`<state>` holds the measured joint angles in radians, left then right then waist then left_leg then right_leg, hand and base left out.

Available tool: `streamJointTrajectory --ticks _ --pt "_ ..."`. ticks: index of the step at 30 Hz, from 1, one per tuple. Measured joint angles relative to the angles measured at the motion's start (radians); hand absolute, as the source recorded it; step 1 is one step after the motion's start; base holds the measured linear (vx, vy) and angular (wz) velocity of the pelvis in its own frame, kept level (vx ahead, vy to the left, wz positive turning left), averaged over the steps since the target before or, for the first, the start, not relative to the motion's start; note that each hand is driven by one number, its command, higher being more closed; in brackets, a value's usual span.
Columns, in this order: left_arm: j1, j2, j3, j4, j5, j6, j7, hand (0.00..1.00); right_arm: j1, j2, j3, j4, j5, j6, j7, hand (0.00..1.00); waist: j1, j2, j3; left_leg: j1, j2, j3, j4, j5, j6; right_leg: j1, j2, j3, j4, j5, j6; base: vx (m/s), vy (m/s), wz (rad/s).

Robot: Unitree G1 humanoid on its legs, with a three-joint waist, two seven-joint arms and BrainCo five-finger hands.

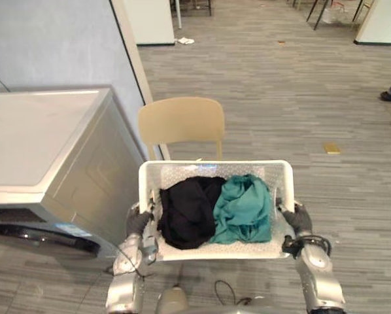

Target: Pick up the laundry basket with both hands and put the clothes into the washing machine.

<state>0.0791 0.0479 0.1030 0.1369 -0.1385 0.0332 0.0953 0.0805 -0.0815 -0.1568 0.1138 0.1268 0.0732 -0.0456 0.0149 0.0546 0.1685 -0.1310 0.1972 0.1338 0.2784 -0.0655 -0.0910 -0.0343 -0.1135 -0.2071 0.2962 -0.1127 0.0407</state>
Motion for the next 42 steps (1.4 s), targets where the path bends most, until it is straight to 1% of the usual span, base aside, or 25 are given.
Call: streamJointTrajectory --ticks 1,2,3,4,5,7,8,9,10,11,12,14,16,17,22,25,26,29,30,31,33,35,36,39,42 --pt "-0.028 0.014 -0.005 0.013 -0.006 -0.001 0.003 1.00 -0.023 -0.003 0.000 0.014 0.002 0.000 -0.004 1.00 0.001 -0.008 0.010 -0.014 -0.010 0.004 -0.004 0.006 0.008 -0.016 -0.007 0.008 -0.002 0.003 0.006 0.02 0.164 -0.06" --pt "-0.087 0.041 -0.014 0.043 -0.013 -0.002 0.018 1.00 -0.083 -0.010 0.000 0.047 0.011 0.001 -0.015 1.00 0.003 -0.014 0.036 -0.043 -0.024 0.007 -0.007 0.013 0.017 -0.046 -0.016 0.022 -0.007 0.011 0.017 -0.03 0.153 -0.06" --pt "-0.145 0.060 -0.014 0.079 -0.031 -0.002 0.023 1.00 -0.139 -0.022 0.001 0.078 0.021 0.002 -0.020 1.00 0.002 -0.014 0.054 -0.080 -0.034 0.010 -0.007 0.022 0.027 -0.084 -0.026 0.028 -0.007 0.018 0.029 -0.05 0.112 -0.06" --pt "-0.175 0.071 -0.015 0.093 -0.042 -0.003 0.028 1.00 -0.167 -0.032 0.003 0.093 0.026 0.002 -0.021 1.00 0.002 -0.013 0.069 -0.094 -0.039 0.010 -0.009 0.028 0.030 -0.099 -0.030 0.032 -0.007 0.022 0.033 -0.09 0.128 -0.04" --pt "-0.236 0.100 -0.025 0.124 -0.061 -0.008 0.038 1.00 -0.225 -0.060 0.014 0.120 0.043 0.003 -0.023 1.00 0.004 -0.012 0.099 -0.120 -0.042 0.014 -0.016 0.039 0.031 -0.131 -0.030 0.044 -0.006 0.029 0.036 -0.10 0.088 -0.11" --pt "-0.319 0.151 -0.036 0.169 -0.097 -0.014 0.039 1.00 -0.313 -0.089 0.022 0.157 0.065 0.010 -0.027 1.00 0.007 -0.018 0.139 -0.153 -0.041 0.020 -0.034 0.059 0.031 -0.179 -0.029 0.050 -0.004 0.041 0.037 -0.11 0.038 -0.15" --pt "-0.386 0.192 -0.058 0.205 -0.129 -0.016 0.039 1.00 -0.378 -0.122 0.033 0.185 0.084 0.015 -0.034 1.00 0.009 -0.018 0.169 -0.171 -0.039 0.021 -0.050 0.077 0.030 -0.206 -0.026 0.051 -0.001 0.057 0.033 -0.09 0.000 -0.10" --pt "-0.422 0.211 -0.070 0.222 -0.137 -0.016 0.039 1.00 -0.407 -0.140 0.037 0.194 0.092 0.017 -0.038 1.00 0.010 -0.021 0.182 -0.179 -0.039 0.023 -0.060 0.087 0.031 -0.219 -0.026 0.054 0.001 0.059 0.033 -0.10 -0.002 -0.12" --pt "-0.498 0.244 -0.090 0.253 -0.163 -0.016 0.039 1.00 -0.471 -0.176 0.044 0.217 0.112 0.017 -0.039 1.00 0.012 -0.025 0.207 -0.194 -0.039 0.033 -0.074 0.102 0.029 -0.248 -0.023 0.057 0.005 0.073 0.030 -0.11 0.010 -0.18" --pt "-0.581 0.276 -0.115 0.287 -0.185 -0.016 0.038 1.00 -0.528 -0.211 0.044 0.227 0.137 0.018 -0.045 1.00 0.022 -0.028 0.231 -0.206 -0.038 0.038 -0.082 0.115 0.030 -0.272 -0.019 0.066 0.014 0.083 0.030 -0.10 0.007 -0.21" --pt "-0.622 0.288 -0.126 0.301 -0.190 -0.017 0.038 1.00 -0.551 -0.229 0.044 0.227 0.141 0.018 -0.046 1.00 0.027 -0.030 0.237 -0.213 -0.037 0.041 -0.087 0.119 0.031 -0.287 -0.019 0.070 0.020 0.083 0.030 -0.11 0.000 -0.17" --pt "-0.767 0.338 -0.160 0.336 -0.215 -0.021 0.036 1.00 -0.640 -0.284 0.045 0.226 0.189 0.018 -0.062 1.00 0.027 -0.035 0.250 -0.259 -0.029 0.047 -0.090 0.133 0.028 -0.342 -0.024 0.071 0.040 0.084 0.028 -0.08 -0.049 -0.07" --pt "-0.854 0.373 -0.181 0.355 -0.225 -0.029 0.036 1.00 -0.685 -0.309 0.045 0.218 0.223 0.016 -0.070 1.00 0.028 -0.041 0.257 -0.282 -0.024 0.053 -0.088 0.135 0.028 -0.371 -0.024 0.069 0.052 0.084 0.028 -0.04 -0.068 -0.05" --pt "-0.897 0.380 -0.182 0.369 -0.226 -0.041 0.035 1.00 -0.705 -0.326 0.049 0.214 0.238 0.015 -0.071 1.00 0.028 -0.044 0.263 -0.293 -0.021 0.056 -0.087 0.136 0.027 -0.382 -0.024 0.068 0.054 0.084 0.028 -0.01 -0.049 -0.04" --pt "-0.994 0.402 -0.183 0.441 -0.226 -0.045 0.001 1.00 -0.755 -0.375 0.080 0.215 0.270 0.014 -0.082 1.00 0.029 -0.048 0.273 -0.340 -0.002 0.076 -0.064 0.135 0.026 -0.409 -0.019 0.048 0.054 0.087 0.024 0.03 -0.034 0.02" --pt "-1.011 0.437 -0.183 0.463 -0.226 -0.041 -0.030 1.00 -0.772 -0.422 0.135 0.213 0.286 0.015 -0.077 1.00 0.048 -0.055 0.314 -0.347 0.020 0.107 -0.043 0.135 0.025 -0.410 -0.007 0.045 0.058 0.088 0.024 0.04 -0.040 -0.04" --pt "-1.010 0.450 -0.183 0.462 -0.225 -0.040 -0.043 1.00 -0.771 -0.449 0.162 0.212 0.295 0.015 -0.064 1.00 0.057 -0.055 0.329 -0.351 0.028 0.118 -0.032 0.134 0.025 -0.412 -0.005 0.045 0.064 0.087 0.024 0.03 -0.044 -0.03" --pt "-0.991 0.516 -0.183 0.457 -0.221 -0.040 -0.091 1.00 -0.759 -0.497 0.216 0.169 0.295 0.017 -0.018 1.00 0.059 -0.054 0.341 -0.374 0.039 0.125 -0.017 0.134 0.025 -0.429 0.001 0.039 0.070 0.087 0.024 0.03 -0.030 0.00" --pt "-0.989 0.524 -0.183 0.457 -0.220 -0.040 -0.100 1.00 -0.752 -0.507 0.221 0.159 0.295 0.017 -0.007 1.00 0.061 -0.054 0.341 -0.377 0.040 0.127 -0.017 0.134 0.025 -0.431 0.001 0.038 0.071 0.087 0.024 0.05 -0.020 0.02" --pt "-0.988 0.545 -0.184 0.455 -0.200 -0.041 -0.122 1.00 -0.740 -0.547 0.253 0.146 0.295 0.017 0.019 1.00 0.066 -0.054 0.341 -0.379 0.043 0.132 -0.016 0.134 0.025 -0.432 0.002 0.033 0.074 0.087 0.024 0.04 -0.019 0.02" --pt "-0.989 0.568 -0.190 0.453 -0.176 -0.044 -0.142 1.00 -0.738 -0.580 0.278 0.145 0.295 0.017 0.054 1.00 0.075 -0.054 0.341 -0.380 0.047 0.142 -0.011 0.134 0.025 -0.440 0.002 0.029 0.091 0.086 0.024 0.02 -0.010 0.00" --pt "-0.995 0.620 -0.225 0.460 -0.144 -0.053 -0.161 1.00 -0.738 -0.597 0.297 0.147 0.295 0.017 0.088 1.00 0.082 -0.054 0.341 -0.387 0.056 0.144 0.010 0.134 0.026 -0.446 0.001 0.023 0.116 0.081 0.029 0.00 -0.059 0.03" --pt "-0.995 0.631 -0.232 0.460 -0.141 -0.056 -0.163 1.00 -0.739 -0.600 0.305 0.147 0.295 0.017 0.095 1.00 0.082 -0.054 0.341 -0.387 0.058 0.145 0.012 0.134 0.026 -0.448 0.002 0.020 0.121 0.081 0.029 -0.01 -0.063 0.03" --pt "-1.024 0.656 -0.253 0.492 -0.126 -0.066 -0.166 1.00 -0.760 -0.607 0.336 0.167 0.295 0.017 0.114 1.00 0.082 -0.054 0.341 -0.403 0.065 0.146 0.013 0.134 0.026 -0.467 0.006 0.014 0.134 0.080 0.029 -0.03 -0.057 0.00" --pt "-1.081 0.661 -0.295 0.563 -0.126 -0.065 -0.182 1.00 -0.838 -0.614 0.379 0.264 0.296 0.017 0.121 1.00 0.080 -0.054 0.341 -0.439 0.065 0.152 0.009 0.134 0.027 -0.503 0.006 0.011 0.135 0.080 0.028 -0.06 -0.046 0.01"
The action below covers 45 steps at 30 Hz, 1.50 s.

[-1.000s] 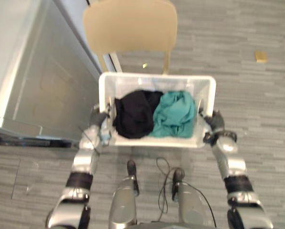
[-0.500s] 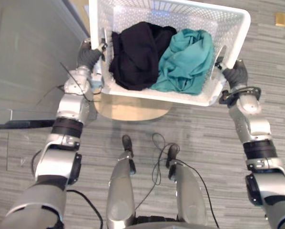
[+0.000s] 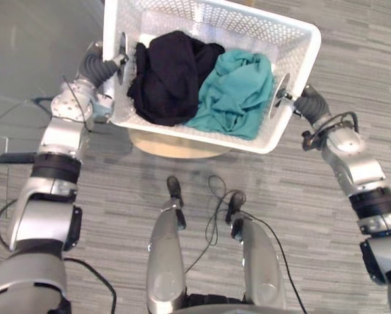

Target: Pick up the laundry basket with both hands and put the clothes into the washing machine.

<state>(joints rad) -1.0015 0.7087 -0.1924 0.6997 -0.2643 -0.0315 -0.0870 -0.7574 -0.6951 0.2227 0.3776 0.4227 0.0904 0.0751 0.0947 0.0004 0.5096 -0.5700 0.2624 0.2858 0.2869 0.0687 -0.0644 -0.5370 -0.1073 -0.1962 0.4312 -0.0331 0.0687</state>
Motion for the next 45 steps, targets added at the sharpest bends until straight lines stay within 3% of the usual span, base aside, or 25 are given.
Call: streamJointTrajectory --ticks 6,17,18,31,35,45 --pt "-0.019 0.000 -0.042 0.065 -0.012 0.007 -0.022 1.00 -0.085 0.004 0.068 0.128 0.000 0.001 0.032 1.00 -0.003 0.000 0.000 -0.022 0.002 0.008 -0.010 0.011 0.014 -0.015 0.001 -0.017 -0.006 0.001 -0.001 -0.03 -0.051 0.04" --pt "-0.075 0.000 -0.041 0.174 -0.011 0.015 -0.013 1.00 -0.262 0.098 0.107 0.344 -0.004 0.005 0.036 1.00 -0.004 0.000 0.000 -0.050 0.007 0.005 -0.016 0.023 0.020 -0.013 0.007 -0.045 -0.053 0.017 -0.022 0.05 -0.032 0.02" --pt "-0.079 -0.001 -0.041 0.175 -0.011 0.017 -0.012 0.00 -0.266 0.100 0.107 0.351 -0.004 0.005 0.036 0.00 -0.004 0.000 0.000 -0.050 0.006 0.006 -0.021 0.029 0.022 -0.012 0.006 -0.047 -0.055 0.018 -0.023 0.06 -0.040 0.08" --pt "-0.086 -0.040 0.073 0.244 -0.014 0.050 0.046 0.00 -0.377 0.119 0.027 0.467 -0.001 -0.002 0.016 0.00 -0.011 0.000 0.000 -0.014 0.002 0.007 -0.106 0.079 -0.002 0.009 0.017 -0.069 -0.087 0.030 -0.039 0.04 -0.044 0.03" --pt "-0.083 -0.029 0.122 0.280 -0.008 0.065 0.049 0.00 -0.382 0.075 -0.022 0.500 -0.001 -0.002 -0.018 0.00 -0.010 0.000 0.000 -0.008 0.003 0.012 -0.113 0.084 -0.008 0.011 0.018 -0.069 -0.087 0.030 -0.039 0.01 -0.036 0.00" --pt "-0.085 0.013 0.125 0.242 -0.006 0.063 0.051 0.00 -0.381 0.071 -0.028 0.512 0.004 -0.002 -0.029 0.00 -0.023 0.002 -0.001 -0.006 0.002 0.014 -0.114 0.090 -0.017 0.011 0.017 -0.070 -0.085 0.031 -0.042 0.00 -0.034 0.00"
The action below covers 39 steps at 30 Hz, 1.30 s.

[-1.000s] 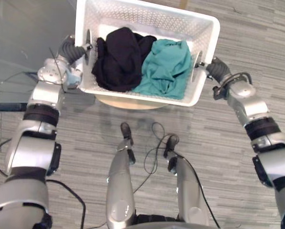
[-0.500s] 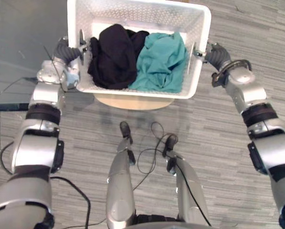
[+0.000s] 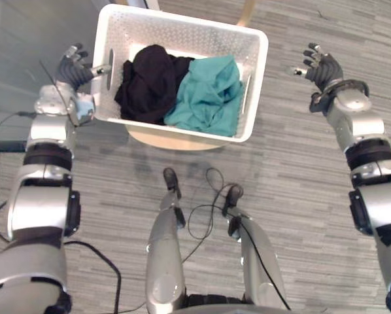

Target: Pick up the laundry basket with both hands and put the clothes into the washing machine.

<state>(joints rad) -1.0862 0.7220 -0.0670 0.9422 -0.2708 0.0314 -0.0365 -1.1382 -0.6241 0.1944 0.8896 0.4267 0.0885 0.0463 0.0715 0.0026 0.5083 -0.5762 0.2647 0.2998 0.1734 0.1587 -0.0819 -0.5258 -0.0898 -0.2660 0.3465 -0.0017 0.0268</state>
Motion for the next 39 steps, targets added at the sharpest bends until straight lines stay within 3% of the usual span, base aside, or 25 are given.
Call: streamJointTrajectory --ticks 6,18,23,28,32,33,35,36,38,39 --pt "0.000 0.015 -0.004 -0.086 -0.083 -0.022 0.017 0.00 0.064 -0.030 -0.038 -0.013 0.036 -0.003 0.000 0.00 0.003 0.001 0.000 0.026 -0.001 0.002 0.000 0.000 0.000 0.019 -0.002 0.005 0.006 0.000 0.000 0.01 -0.040 0.00" --pt "0.023 0.045 0.003 -0.126 -0.075 -0.022 0.017 0.00 0.219 -0.093 -0.087 -0.101 0.064 -0.002 0.010 0.00 0.000 0.003 -0.001 0.090 -0.008 0.018 -0.003 -0.001 0.001 0.052 -0.015 0.023 0.042 -0.015 0.003 0.00 -0.049 -0.01" --pt "0.254 0.054 0.087 -0.415 -0.132 -0.045 0.024 0.00 0.442 -0.132 -0.182 -0.333 0.084 -0.004 0.018 0.00 0.001 0.021 -0.011 0.201 -0.030 0.027 -0.020 -0.017 0.022 0.146 -0.039 0.017 0.083 -0.067 0.011 0.04 -0.073 0.17" --pt "0.678 0.045 0.254 -0.765 -0.188 -0.061 0.039 0.00 0.780 -0.122 -0.319 -0.640 0.080 -0.004 0.022 0.00 -0.001 0.045 -0.032 0.318 -0.045 0.019 0.000 -0.052 0.020 0.267 -0.065 0.001 0.126 -0.129 0.019 0.07 -0.067 0.19" --pt "0.999 -0.064 0.394 -0.871 -0.193 -0.081 0.042 0.00 1.039 -0.026 -0.444 -0.710 0.032 -0.030 0.029 0.00 0.000 0.046 -0.163 0.364 -0.058 -0.031 0.018 -0.083 -0.002 0.338 -0.068 -0.020 0.140 -0.191 0.016 0.15 -0.103 0.35" --pt "1.098 -0.132 0.443 -0.877 -0.192 -0.080 0.042 0.00 1.141 0.036 -0.518 -0.711 0.007 -0.036 0.046 0.00 0.000 0.051 -0.212 0.378 -0.063 -0.069 0.018 -0.084 -0.005 0.371 -0.069 -0.048 0.144 -0.215 0.009 0.09 -0.117 0.52" --pt "1.141 -0.190 0.476 -0.883 -0.189 -0.079 0.043 0.00 1.200 0.087 -0.572 -0.717 -0.012 -0.036 0.048 0.00 -0.002 0.051 -0.237 0.374 -0.073 -0.100 0.016 -0.082 -0.006 0.381 -0.073 -0.065 0.148 -0.251 0.008 0.03 -0.111 0.53" --pt "1.175 -0.257 0.505 -0.901 -0.183 -0.078 0.048 0.00 1.249 0.153 -0.624 -0.722 -0.032 -0.036 0.048 0.00 0.000 0.043 -0.257 0.371 -0.085 -0.113 0.015 -0.076 -0.009 0.392 -0.080 -0.078 0.150 -0.305 0.012 -0.03 -0.136 0.58" --pt "1.240 -0.352 0.519 -0.934 -0.157 -0.075 0.061 0.00 1.293 0.238 -0.655 -0.721 -0.045 -0.036 0.048 0.00 -0.004 0.046 -0.280 0.366 -0.096 -0.130 -0.018 -0.013 -0.005 0.398 -0.084 -0.100 0.170 -0.323 -0.005 -0.08 -0.137 0.65" --pt "1.269 -0.416 0.517 -0.948 -0.145 -0.071 0.057 0.00 1.332 0.296 -0.667 -0.720 -0.050 -0.034 0.049 0.00 -0.029 0.042 -0.305 0.383 -0.107 -0.144 -0.102 0.058 -0.004 0.400 -0.103 -0.148 0.133 -0.308 -0.029 -0.12 -0.106 0.54"
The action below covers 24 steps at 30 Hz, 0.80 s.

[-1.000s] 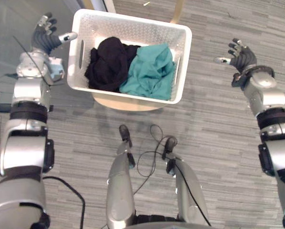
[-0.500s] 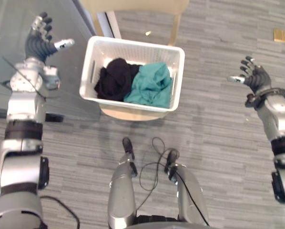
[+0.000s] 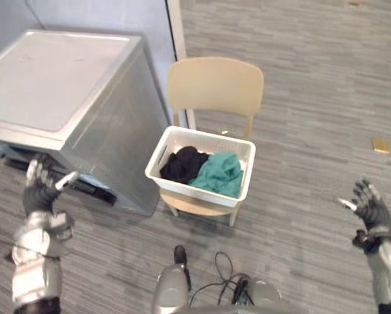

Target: Pick up the laundry basket with both hands and put the clothes into the washing machine.

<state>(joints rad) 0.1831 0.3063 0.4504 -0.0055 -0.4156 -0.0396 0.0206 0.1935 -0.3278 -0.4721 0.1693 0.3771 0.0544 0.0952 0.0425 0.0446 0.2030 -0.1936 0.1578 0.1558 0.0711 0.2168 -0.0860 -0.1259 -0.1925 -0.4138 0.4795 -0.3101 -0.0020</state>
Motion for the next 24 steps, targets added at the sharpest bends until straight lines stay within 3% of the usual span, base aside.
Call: streamJointTrajectory --ticks 1,2,4,5,6,8,9,10,11,12,13,14,16,19,22,24 --pt "0.035 -0.060 0.003 -0.016 0.009 0.003 0.002 0.00 0.013 0.059 -0.004 0.005 -0.012 0.005 0.003 0.00 0.005 0.001 0.002 -0.032 0.037 0.050 0.219 -0.173 0.060 0.017 -0.003 -0.052 -0.015 0.042 -0.017 -0.10 -0.082 0.32" --pt "0.054 -0.082 -0.001 -0.017 0.015 0.008 0.000 0.00 0.017 0.089 0.001 0.005 -0.018 0.010 0.007 0.00 0.007 0.007 -0.001 -0.035 0.058 0.068 0.332 -0.248 0.084 0.027 0.000 -0.063 -0.024 0.067 -0.025 -0.06 -0.027 -0.08" --pt "0.108 -0.132 -0.057 0.001 0.017 0.024 -0.017 0.00 0.056 0.157 0.029 0.005 -0.026 0.018 0.019 0.00 0.002 0.009 -0.014 0.009 0.107 0.095 0.570 -0.328 0.081 0.059 0.003 -0.089 -0.054 0.129 -0.043 -0.11 0.049 0.02" --pt "0.122 -0.160 -0.102 0.024 0.017 0.034 -0.024 0.00 0.088 0.165 0.047 0.008 -0.028 0.022 0.018 0.00 -0.005 0.026 -0.036 0.035 0.126 0.085 0.624 -0.336 0.061 0.062 0.002 -0.105 -0.063 0.147 -0.042 -0.13 0.091 0.24" --pt "0.123 -0.176 -0.126 0.037 0.017 0.036 -0.027 0.00 0.099 0.165 0.051 0.014 -0.031 0.025 0.018 0.00 -0.012 0.034 -0.043 0.040 0.131 0.077 0.634 -0.341 0.052 0.059 0.000 -0.110 -0.066 0.154 -0.038 -0.12 0.148 0.38" --pt "0.115 -0.225 -0.198 0.082 0.018 0.042 -0.043 0.00 0.099 0.168 0.058 0.068 -0.035 0.038 0.017 0.00 -0.033 0.064 -0.062 0.037 0.126 0.055 0.585 -0.375 -0.007 0.024 -0.018 -0.134 -0.061 0.189 -0.020 -0.17 0.257 0.44" --pt "0.103 -0.239 -0.220 0.102 0.021 0.050 -0.043 0.00 0.094 0.178 0.065 0.100 -0.035 0.044 0.017 0.00 -0.036 0.066 -0.071 0.031 0.102 0.053 0.535 -0.385 -0.023 0.009 -0.024 -0.136 -0.069 0.208 -0.007 -0.23 0.284 0.62" --pt "0.094 -0.251 -0.237 0.114 0.034 0.058 -0.043 0.00 0.089 0.199 0.085 0.126 -0.036 0.052 0.017 0.00 -0.048 0.051 -0.079 0.042 0.060 0.046 0.425 -0.397 -0.033 -0.007 -0.042 -0.135 -0.118 0.232 0.002 -0.22 0.238 0.68" --pt "0.094 -0.254 -0.252 0.117 0.040 0.058 -0.043 0.00 0.087 0.206 0.099 0.128 -0.036 0.054 0.018 0.00 -0.058 0.043 -0.077 0.055 0.046 0.048 0.379 -0.411 -0.039 -0.014 -0.048 -0.143 -0.139 0.242 0.009 -0.26 0.258 0.68" --pt "0.088 -0.262 -0.273 0.135 0.048 0.061 -0.044 0.00 0.076 0.210 0.112 0.136 -0.039 0.055 0.018 0.00 -0.055 0.057 -0.066 0.049 0.056 0.083 0.362 -0.453 -0.022 -0.032 -0.050 -0.164 -0.144 0.264 0.017 -0.29 0.300 0.39" --pt "0.074 -0.257 -0.280 0.178 0.063 0.072 -0.043 0.00 0.046 0.223 0.122 0.166 -0.050 0.060 0.018 0.00 -0.040 0.046 -0.046 0.049 0.031 0.092 0.337 -0.474 0.007 -0.041 -0.066 -0.148 -0.130 0.274 0.022 -0.32 0.288 0.26" --pt "0.073 -0.249 -0.286 0.209 0.072 0.080 -0.042 0.00 0.037 0.232 0.138 0.180 -0.062 0.067 0.019 0.00 -0.031 0.028 -0.033 0.060 -0.007 0.085 0.312 -0.465 0.010 -0.042 -0.080 -0.111 -0.135 0.276 0.024 -0.35 0.292 0.38" --pt "0.089 -0.246 -0.290 0.216 0.087 0.086 -0.040 0.00 0.041 0.238 0.172 0.184 -0.081 0.067 0.019 0.00 -0.032 0.003 -0.031 0.046 -0.080 0.040 0.280 -0.432 0.055 -0.053 -0.077 0.082 -0.181 0.253 0.019 -0.23 0.190 0.74" --pt "0.095 -0.229 -0.291 0.235 0.096 0.083 -0.032 0.00 0.042 0.241 0.220 0.218 -0.103 0.072 0.018 0.00 -0.035 -0.020 -0.027 0.016 -0.144 -0.042 0.248 -0.365 0.100 -0.068 -0.020 0.306 -0.076 0.179 0.101 -0.15 0.084 1.20" --pt "0.115 -0.248 -0.284 0.231 0.096 0.079 -0.018 0.00 0.060 0.244 0.294 0.183 -0.110 0.071 0.018 0.00 -0.022 -0.031 -0.029 0.034 -0.215 -0.172 0.143 -0.287 0.095 -0.013 0.090 0.432 0.063 0.055 0.092 -0.11 -0.023 1.33" --pt "0.129 -0.267 -0.285 0.231 0.096 0.080 -0.016 0.00 0.057 0.242 0.327 0.145 -0.108 0.059 0.015 0.00 -0.015 -0.035 -0.023 0.023 -0.242 -0.198 0.115 -0.276 0.080 0.026 0.101 0.450 0.022 -0.012 0.048 -0.14 -0.096 1.17"
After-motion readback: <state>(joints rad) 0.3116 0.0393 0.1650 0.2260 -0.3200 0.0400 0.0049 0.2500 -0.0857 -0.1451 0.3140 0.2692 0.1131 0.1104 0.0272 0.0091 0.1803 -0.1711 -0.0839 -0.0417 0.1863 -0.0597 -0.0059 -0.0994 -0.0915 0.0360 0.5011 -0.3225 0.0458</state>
